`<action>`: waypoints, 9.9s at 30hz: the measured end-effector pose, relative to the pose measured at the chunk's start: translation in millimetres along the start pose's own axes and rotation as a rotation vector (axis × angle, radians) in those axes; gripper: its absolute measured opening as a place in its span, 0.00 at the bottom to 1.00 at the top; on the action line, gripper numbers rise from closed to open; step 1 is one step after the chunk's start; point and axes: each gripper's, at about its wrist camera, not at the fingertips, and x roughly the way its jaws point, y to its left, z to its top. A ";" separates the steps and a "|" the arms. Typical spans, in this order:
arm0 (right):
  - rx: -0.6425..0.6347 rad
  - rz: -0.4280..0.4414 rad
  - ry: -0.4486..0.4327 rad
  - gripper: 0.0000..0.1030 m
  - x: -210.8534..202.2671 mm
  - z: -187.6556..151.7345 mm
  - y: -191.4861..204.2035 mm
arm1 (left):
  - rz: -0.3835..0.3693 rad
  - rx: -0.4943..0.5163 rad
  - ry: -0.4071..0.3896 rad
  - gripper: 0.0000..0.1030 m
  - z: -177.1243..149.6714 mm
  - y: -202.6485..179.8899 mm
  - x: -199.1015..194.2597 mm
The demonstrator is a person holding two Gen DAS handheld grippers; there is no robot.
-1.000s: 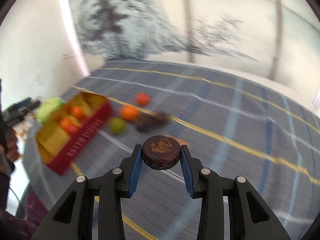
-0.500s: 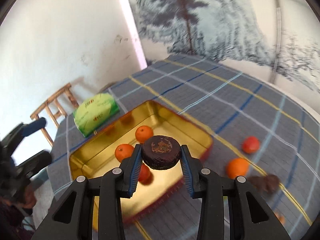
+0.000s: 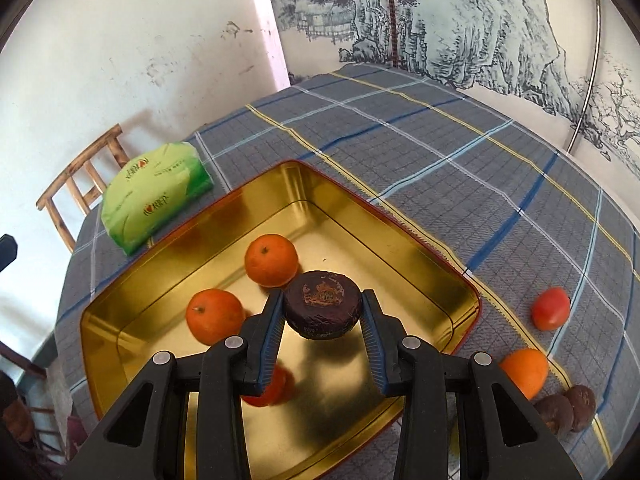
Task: Organize fruits
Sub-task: 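Carry the brown dried fruit into the tin with the right gripper and release, then reach the right gripper to a mandarin on the cloth and grasp it, then grasp the green tomato with the left gripper while the right gripper holds the mandarin, then carry the green tomato into the tin with the left gripper and open, then carry the mandarin into the tin with the right gripper and release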
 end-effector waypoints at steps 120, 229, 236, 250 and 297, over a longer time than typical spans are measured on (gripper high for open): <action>0.496 -0.479 -0.125 0.34 -176.7 -171.6 -436.3 | -0.204 0.340 0.179 0.95 14.1 -197.1 93.0; 0.442 -0.488 -0.070 0.36 -166.1 -226.5 -213.8 | -0.065 0.057 0.038 0.33 -19.8 -25.9 94.7; 0.440 -0.491 -0.068 0.36 -166.0 -226.3 -213.7 | -0.068 0.053 0.018 0.39 -19.4 -24.8 96.8; 0.420 -0.520 -0.058 0.35 -164.6 -226.2 -212.3 | -0.022 -0.091 -0.132 0.79 -26.1 2.8 74.9; 0.047 -0.100 -0.156 0.35 -103.9 -68.2 8.9 | 0.033 0.015 -0.139 0.99 -30.0 -14.3 75.3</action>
